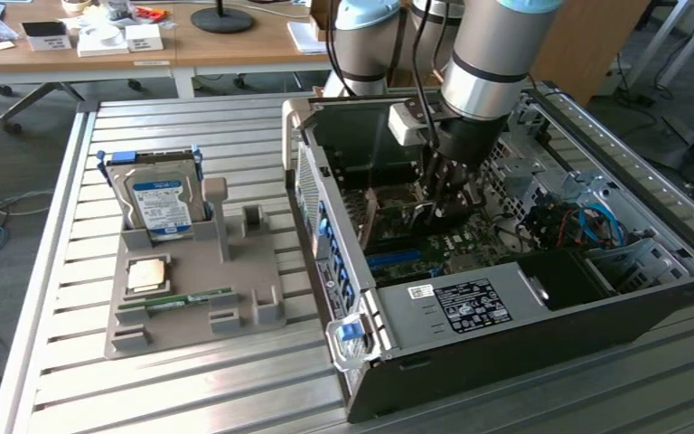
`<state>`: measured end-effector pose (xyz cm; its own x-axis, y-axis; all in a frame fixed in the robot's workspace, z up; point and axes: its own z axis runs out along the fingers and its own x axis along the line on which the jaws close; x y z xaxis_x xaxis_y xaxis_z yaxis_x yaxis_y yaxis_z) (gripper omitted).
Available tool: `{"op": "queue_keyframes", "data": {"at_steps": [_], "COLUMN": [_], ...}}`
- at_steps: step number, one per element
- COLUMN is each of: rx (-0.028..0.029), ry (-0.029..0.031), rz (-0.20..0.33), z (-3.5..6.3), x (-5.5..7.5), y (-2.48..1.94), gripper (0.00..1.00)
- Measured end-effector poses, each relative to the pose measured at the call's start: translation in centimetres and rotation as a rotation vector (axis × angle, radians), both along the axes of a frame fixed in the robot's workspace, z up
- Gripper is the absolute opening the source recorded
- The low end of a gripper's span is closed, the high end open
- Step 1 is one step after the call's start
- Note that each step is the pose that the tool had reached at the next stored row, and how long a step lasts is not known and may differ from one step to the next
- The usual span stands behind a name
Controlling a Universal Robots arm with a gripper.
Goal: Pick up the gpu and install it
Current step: 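Insert the gpu into the slot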
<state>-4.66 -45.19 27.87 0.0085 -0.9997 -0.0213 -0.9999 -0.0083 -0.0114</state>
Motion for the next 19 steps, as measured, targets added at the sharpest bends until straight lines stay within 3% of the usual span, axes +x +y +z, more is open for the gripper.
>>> {"op": "queue_keyframes", "data": {"at_steps": [19], "rx": [0.0001], "ry": [0.0000], "rz": [0.000], "z": [-1.54], "x": [-0.7], "y": [0.00], "gripper": [0.27]}}
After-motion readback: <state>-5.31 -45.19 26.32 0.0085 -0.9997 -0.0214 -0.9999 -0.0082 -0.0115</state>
